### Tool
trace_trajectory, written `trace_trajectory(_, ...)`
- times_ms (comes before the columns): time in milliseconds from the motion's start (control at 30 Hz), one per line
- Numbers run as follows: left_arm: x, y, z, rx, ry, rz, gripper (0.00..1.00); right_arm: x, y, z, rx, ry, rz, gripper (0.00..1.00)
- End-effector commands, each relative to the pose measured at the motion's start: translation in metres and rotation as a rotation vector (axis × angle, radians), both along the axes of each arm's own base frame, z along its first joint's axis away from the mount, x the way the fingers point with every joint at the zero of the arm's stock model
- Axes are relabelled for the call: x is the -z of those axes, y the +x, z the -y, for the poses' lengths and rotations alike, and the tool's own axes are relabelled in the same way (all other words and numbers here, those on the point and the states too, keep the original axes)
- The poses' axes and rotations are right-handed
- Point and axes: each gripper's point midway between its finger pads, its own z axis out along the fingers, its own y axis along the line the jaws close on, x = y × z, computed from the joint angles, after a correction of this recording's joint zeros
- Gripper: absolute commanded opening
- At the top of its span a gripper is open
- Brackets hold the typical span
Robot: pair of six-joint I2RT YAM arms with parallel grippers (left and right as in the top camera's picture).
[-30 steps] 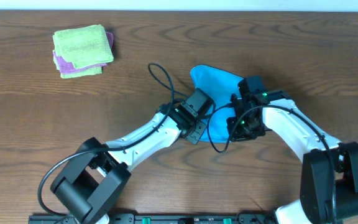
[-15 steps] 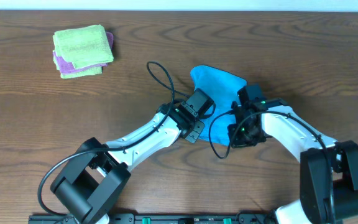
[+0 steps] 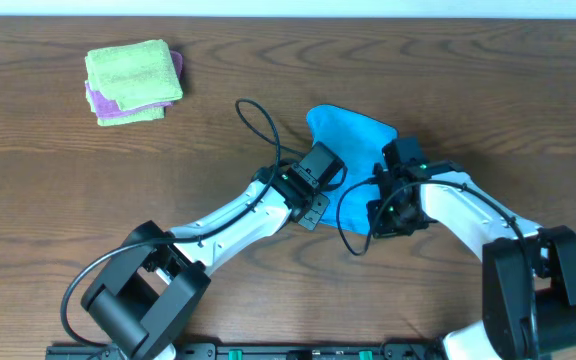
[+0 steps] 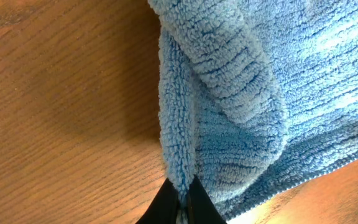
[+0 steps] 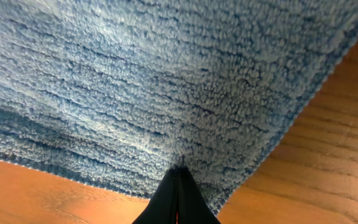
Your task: Fold the cloth
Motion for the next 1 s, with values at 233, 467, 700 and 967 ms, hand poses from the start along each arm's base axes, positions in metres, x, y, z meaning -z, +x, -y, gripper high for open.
trace_trajectory(233, -0.01, 0.004, 0.005, -0.039, -0.033, 0.002, 0.3, 0.002, -0.006, 0.005, 0.016, -0.034, -0.01, 0.01)
trace_trajectory(467, -0.009, 0.003, 0.003, -0.039, -0.027, -0.002, 0.95, 0.002, -0.013, 0.019, 0.05, -0.113, -0.037, 0.02)
trace_trajectory(700, -0.009, 0.001, 0.001, -0.04, -0.018, -0.01, 0.95, 0.0, -0.02, 0.049, 0.156, -0.288, -0.048, 0.02)
trace_trajectory(967, -0.007, -0.002, -0.002, -0.04, -0.004, -0.02, 0.95, -0.007, -0.022, 0.079, 0.268, -0.466, -0.017, 0.02)
